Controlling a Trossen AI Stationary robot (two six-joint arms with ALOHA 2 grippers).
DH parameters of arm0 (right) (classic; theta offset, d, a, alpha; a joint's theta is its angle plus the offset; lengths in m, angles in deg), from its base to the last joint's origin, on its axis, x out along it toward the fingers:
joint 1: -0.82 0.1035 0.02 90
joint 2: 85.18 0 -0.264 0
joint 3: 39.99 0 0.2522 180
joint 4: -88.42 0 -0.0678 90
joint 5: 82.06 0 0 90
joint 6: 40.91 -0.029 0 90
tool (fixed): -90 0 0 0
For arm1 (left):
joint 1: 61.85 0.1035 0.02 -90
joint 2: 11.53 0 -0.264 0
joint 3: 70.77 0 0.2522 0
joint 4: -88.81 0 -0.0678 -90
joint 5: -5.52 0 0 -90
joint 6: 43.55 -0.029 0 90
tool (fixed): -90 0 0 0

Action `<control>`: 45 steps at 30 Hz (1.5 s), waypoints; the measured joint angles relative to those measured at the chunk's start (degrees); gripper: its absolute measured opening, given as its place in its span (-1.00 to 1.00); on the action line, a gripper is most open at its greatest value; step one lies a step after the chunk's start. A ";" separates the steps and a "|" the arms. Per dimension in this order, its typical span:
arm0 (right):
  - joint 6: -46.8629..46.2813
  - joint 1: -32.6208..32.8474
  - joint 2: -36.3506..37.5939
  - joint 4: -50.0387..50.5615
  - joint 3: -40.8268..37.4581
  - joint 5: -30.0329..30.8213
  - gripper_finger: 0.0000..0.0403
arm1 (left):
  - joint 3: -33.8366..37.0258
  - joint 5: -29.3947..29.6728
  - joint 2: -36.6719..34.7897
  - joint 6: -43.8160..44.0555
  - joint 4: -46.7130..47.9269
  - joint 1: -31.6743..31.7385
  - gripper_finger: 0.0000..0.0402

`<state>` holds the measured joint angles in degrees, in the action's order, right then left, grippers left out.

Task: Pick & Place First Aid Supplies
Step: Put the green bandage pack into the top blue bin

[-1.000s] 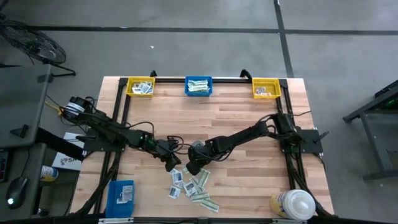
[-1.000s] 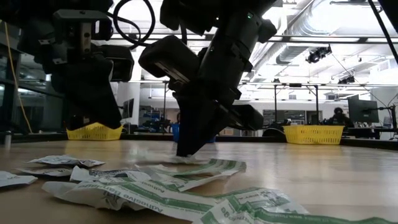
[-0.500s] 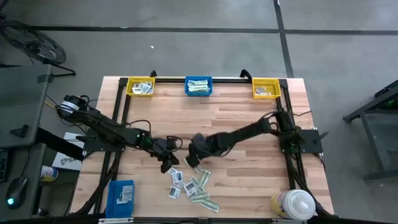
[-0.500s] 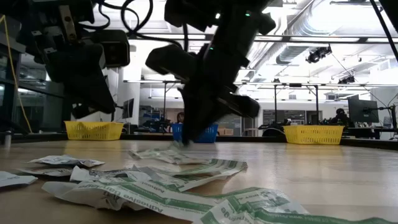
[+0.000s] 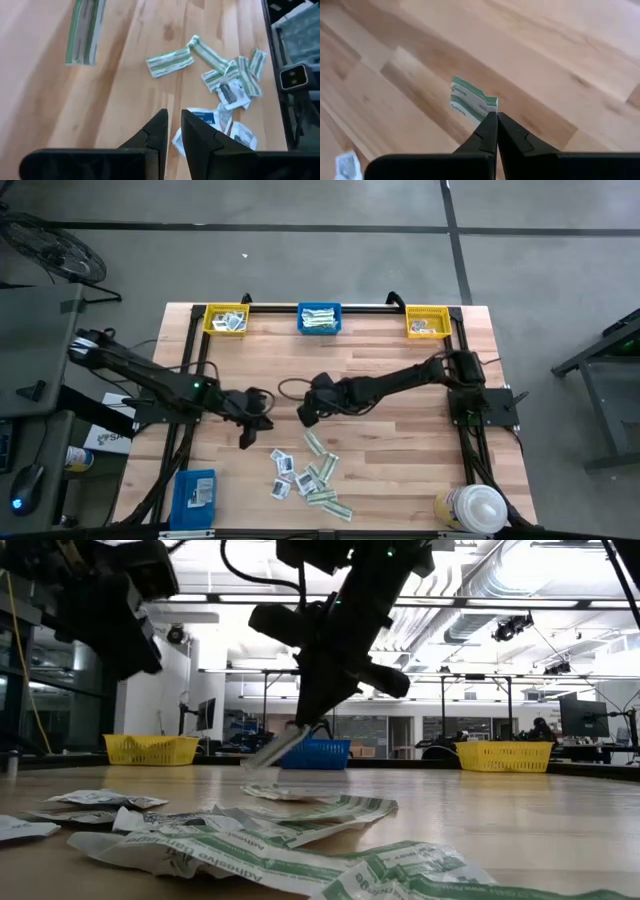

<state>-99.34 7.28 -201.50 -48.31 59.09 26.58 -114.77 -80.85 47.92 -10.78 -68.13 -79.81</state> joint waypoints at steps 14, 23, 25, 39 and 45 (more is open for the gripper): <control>6.03 -11.12 5.84 -1.94 0.02 1.43 -1.00 | -0.01 3.43 -24.26 -1.69 20.07 -0.04 -0.73; 16.90 -23.80 6.94 -6.54 0.15 -1.71 -1.00 | -0.01 10.18 -34.26 -1.02 23.43 -0.04 -0.73; 19.08 -26.78 6.94 -7.97 0.13 -3.53 -1.00 | -0.01 11.73 -35.67 -0.82 23.86 -0.04 -0.74; 21.42 -39.56 2.28 -15.35 0.13 -17.13 -1.00 | -0.01 25.77 -38.00 2.07 23.82 -0.04 -0.73; 20.98 -40.93 -0.23 -19.48 0.13 -20.42 -1.00 | -0.01 28.40 -38.00 4.08 23.74 -0.04 -0.73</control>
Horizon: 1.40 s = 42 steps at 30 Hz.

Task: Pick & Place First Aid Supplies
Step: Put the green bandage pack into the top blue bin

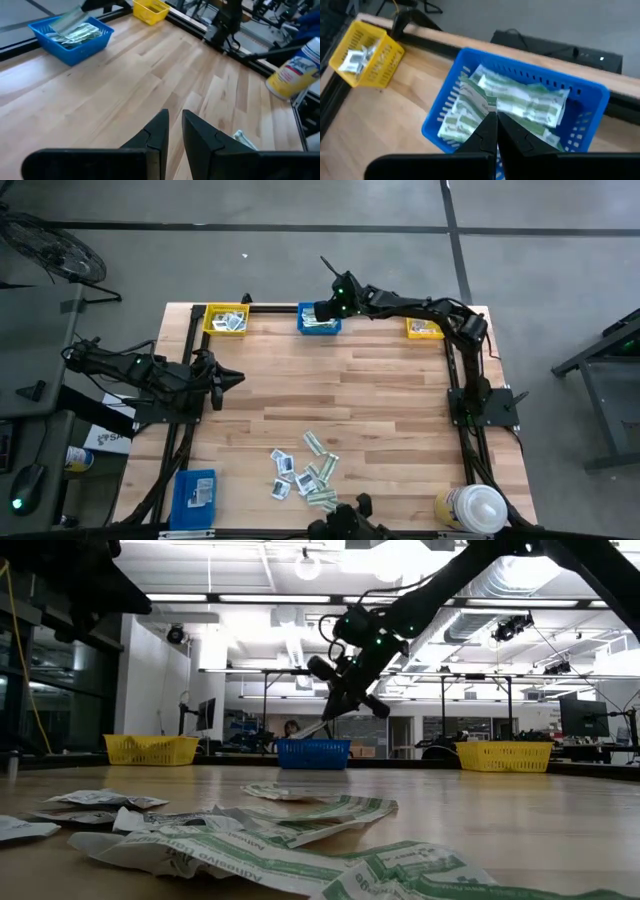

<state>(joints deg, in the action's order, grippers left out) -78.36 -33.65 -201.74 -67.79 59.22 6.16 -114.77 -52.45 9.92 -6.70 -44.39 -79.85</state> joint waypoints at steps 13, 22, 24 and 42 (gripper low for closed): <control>0.60 -1.76 -1.37 -0.32 0.00 -3.36 -0.92 | 0.00 2.05 0.00 2.45 -0.07 0.00 -0.73; 0.95 -2.15 -1.23 0.60 0.00 -6.92 -0.41 | 0.00 1.98 0.00 2.66 -0.05 0.00 -0.73; 0.89 -2.52 -0.64 0.64 0.00 -9.04 -0.33 | 0.00 1.55 0.00 2.67 -0.06 0.00 -0.73; 3.04 3.01 12.55 6.06 0.00 -15.16 -0.38 | 0.00 -6.32 0.07 1.37 0.14 0.00 -0.73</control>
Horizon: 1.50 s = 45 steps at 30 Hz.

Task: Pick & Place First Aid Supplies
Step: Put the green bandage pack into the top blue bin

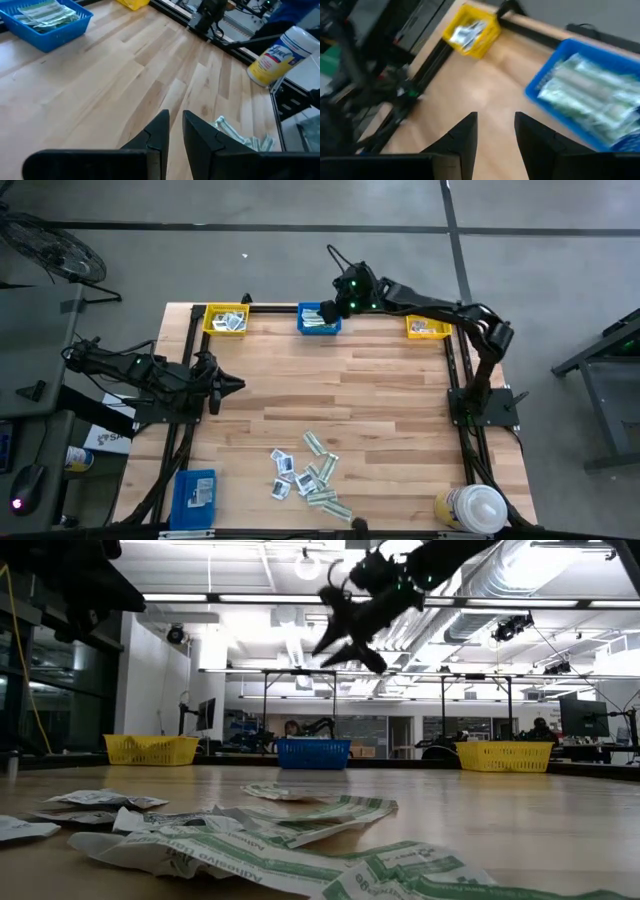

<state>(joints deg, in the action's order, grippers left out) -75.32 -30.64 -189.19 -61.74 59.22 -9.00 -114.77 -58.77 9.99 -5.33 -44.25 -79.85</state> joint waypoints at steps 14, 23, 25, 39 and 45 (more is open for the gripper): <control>-3.54 18.14 6.41 11.84 0.00 11.89 -0.41 | 0.00 -7.42 0.13 -2.54 0.16 -0.02 -0.73; -7.72 28.98 6.41 12.52 0.00 20.06 -0.41 | 0.00 -10.40 0.13 -2.61 1.82 -0.02 -0.73; -7.74 30.91 6.41 12.68 0.00 21.28 -0.41 | 0.00 -10.44 0.13 -2.61 1.89 -0.01 -0.73; -18.27 41.81 6.41 20.10 0.00 31.03 -0.41 | 0.00 -11.26 0.13 -4.85 4.44 -0.02 -0.73; -22.35 45.92 5.33 23.49 -0.04 32.51 -0.41 | 0.00 -10.30 0.13 -6.17 4.34 -0.02 -0.73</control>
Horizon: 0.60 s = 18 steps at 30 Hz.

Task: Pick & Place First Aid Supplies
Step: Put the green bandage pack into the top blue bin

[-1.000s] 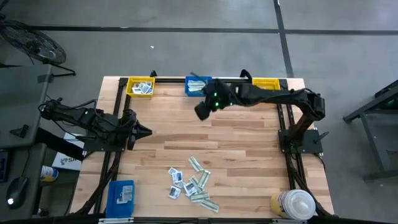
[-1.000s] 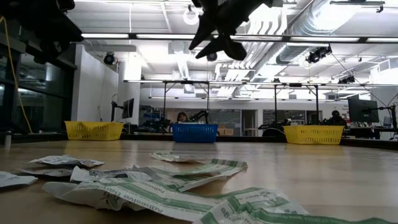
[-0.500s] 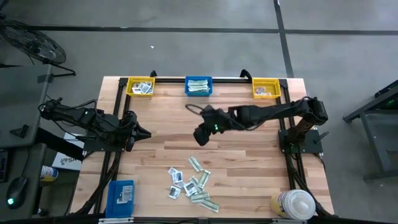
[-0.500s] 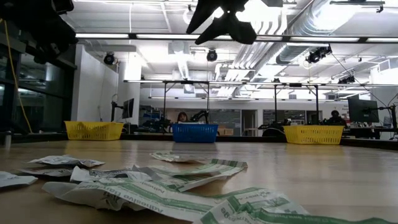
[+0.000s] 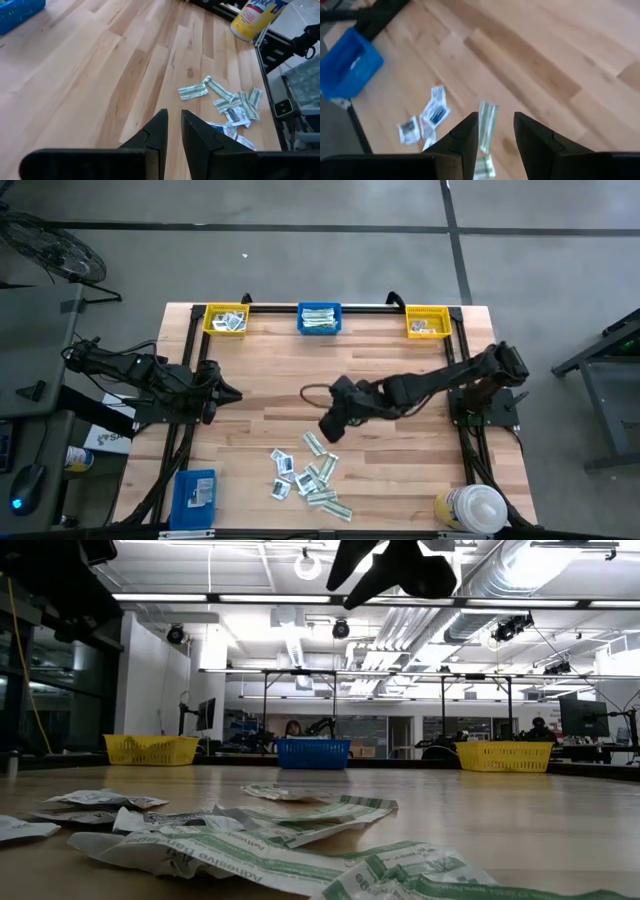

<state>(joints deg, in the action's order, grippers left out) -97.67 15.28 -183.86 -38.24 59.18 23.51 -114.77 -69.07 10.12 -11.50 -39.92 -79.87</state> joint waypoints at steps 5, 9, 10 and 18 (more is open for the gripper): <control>0.36 3.64 -1.12 -0.06 0.00 -0.10 -0.41 | 0.00 0.21 0.00 -0.13 -0.02 0.00 -0.73; 3.46 6.66 -2.82 0.24 0.00 -1.32 -0.41 | 0.00 -0.07 0.00 -0.13 -0.05 0.02 -0.73; 4.28 7.29 -3.40 0.11 0.00 -1.73 -0.41 | 0.00 -0.21 0.00 -0.13 -0.04 0.00 -0.73; 10.19 9.11 -9.11 -2.52 0.02 -6.28 -0.41 | 0.00 -1.50 -0.02 -0.09 -0.17 0.00 -0.73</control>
<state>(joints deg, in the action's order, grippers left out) -87.48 24.39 -192.97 -40.76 59.20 17.23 -114.77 -70.57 10.10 -11.59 -40.09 -79.87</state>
